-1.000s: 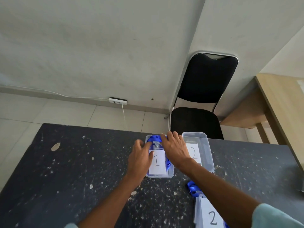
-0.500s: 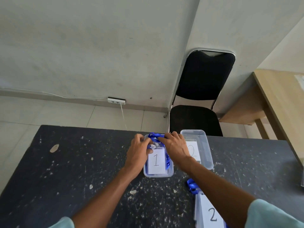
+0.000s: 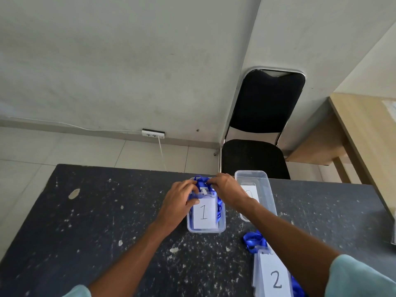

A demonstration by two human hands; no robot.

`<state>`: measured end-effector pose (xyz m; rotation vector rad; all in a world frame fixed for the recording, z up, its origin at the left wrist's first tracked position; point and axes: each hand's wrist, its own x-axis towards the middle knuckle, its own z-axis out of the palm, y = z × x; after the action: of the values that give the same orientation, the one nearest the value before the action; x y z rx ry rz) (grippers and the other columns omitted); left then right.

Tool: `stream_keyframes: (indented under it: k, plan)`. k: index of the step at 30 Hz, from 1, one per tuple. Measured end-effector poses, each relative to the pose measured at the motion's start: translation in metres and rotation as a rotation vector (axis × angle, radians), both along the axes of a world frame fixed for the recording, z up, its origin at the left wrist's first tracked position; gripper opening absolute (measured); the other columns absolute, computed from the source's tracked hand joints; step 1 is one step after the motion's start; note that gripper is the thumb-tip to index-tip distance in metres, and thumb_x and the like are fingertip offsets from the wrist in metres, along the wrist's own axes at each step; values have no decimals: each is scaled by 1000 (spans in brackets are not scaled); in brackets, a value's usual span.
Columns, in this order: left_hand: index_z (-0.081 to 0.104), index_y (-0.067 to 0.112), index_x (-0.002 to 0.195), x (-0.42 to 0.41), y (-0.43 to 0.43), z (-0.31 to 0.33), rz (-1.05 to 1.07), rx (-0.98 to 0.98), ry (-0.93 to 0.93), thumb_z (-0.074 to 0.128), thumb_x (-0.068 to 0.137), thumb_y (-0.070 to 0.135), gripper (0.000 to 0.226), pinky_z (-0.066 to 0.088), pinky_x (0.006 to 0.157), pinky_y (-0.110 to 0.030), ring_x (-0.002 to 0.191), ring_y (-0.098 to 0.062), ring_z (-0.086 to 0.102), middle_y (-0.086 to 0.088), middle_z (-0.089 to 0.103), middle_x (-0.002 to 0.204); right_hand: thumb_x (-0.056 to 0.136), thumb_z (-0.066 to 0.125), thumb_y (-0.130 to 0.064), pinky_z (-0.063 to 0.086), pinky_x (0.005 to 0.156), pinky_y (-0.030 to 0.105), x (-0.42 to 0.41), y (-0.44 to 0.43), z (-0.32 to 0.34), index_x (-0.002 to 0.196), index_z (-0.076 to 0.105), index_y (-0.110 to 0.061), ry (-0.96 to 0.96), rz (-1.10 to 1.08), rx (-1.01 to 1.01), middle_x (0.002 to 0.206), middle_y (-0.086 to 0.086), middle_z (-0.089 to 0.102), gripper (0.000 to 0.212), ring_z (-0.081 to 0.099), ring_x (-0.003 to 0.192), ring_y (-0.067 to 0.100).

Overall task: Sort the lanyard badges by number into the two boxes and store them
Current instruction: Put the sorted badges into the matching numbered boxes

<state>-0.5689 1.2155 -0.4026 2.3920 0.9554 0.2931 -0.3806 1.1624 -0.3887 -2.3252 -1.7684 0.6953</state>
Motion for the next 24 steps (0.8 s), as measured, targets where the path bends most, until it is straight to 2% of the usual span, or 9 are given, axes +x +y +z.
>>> stream_keyframes:
  k: [3,6,9,12,14,16,18,21,24]
  plan:
    - [60,21,116,-1,2,-1,-40,70,40,65,91,37,30,36,107,-34,134,-14,34,11,40,150,99,54,-24,57,67,30,-2,-2,3,103,51,-24,106,-98,13,90,5,66,5,66,78,22]
    - [58,25,107,0,5,2,-79,35,41,65,89,34,22,38,104,-37,128,-11,36,14,47,141,97,57,-15,47,60,16,2,-1,8,95,63,-20,169,-92,-27,88,0,63,8,61,77,15]
    - [52,30,102,2,8,4,-81,-64,55,63,87,32,19,31,106,-39,121,-7,37,15,52,116,98,52,-16,42,61,13,8,-2,10,102,69,-15,225,-64,-116,92,-3,61,17,57,79,11]
    - [47,33,105,5,10,4,-84,-121,83,59,90,33,20,23,106,-35,124,-7,34,15,47,114,100,45,-24,52,71,23,13,-7,10,96,67,-19,315,-113,-141,94,0,66,23,63,86,17]
    - [43,35,109,8,10,3,-69,-126,94,58,91,35,24,22,107,-37,125,-8,34,16,48,116,100,44,-31,53,75,29,12,-11,10,92,68,-16,365,-130,-125,90,5,68,30,65,82,18]
    - [40,34,123,12,11,3,-44,-130,122,57,91,37,37,20,108,-38,128,-9,32,15,54,123,99,48,-39,55,73,31,8,-15,7,96,68,-17,318,-96,-104,85,5,68,31,63,75,15]
    - [38,34,134,16,11,3,-28,-104,170,56,92,40,46,19,106,-38,131,-12,29,13,55,127,99,53,-35,58,80,34,5,-19,1,103,69,-18,220,-71,-62,91,3,68,23,65,81,17]
    - [48,34,131,18,11,1,-47,34,291,53,93,46,40,22,102,-38,130,-16,29,11,49,131,100,52,-34,47,93,32,0,-25,-7,116,65,-21,29,-62,14,108,1,60,24,53,103,19]
    - [51,31,129,15,9,-2,-19,89,333,53,93,50,41,25,102,-37,127,-17,31,7,41,134,99,51,-37,42,94,30,-10,-28,-15,122,57,-23,-35,-119,80,119,0,57,27,46,108,18]
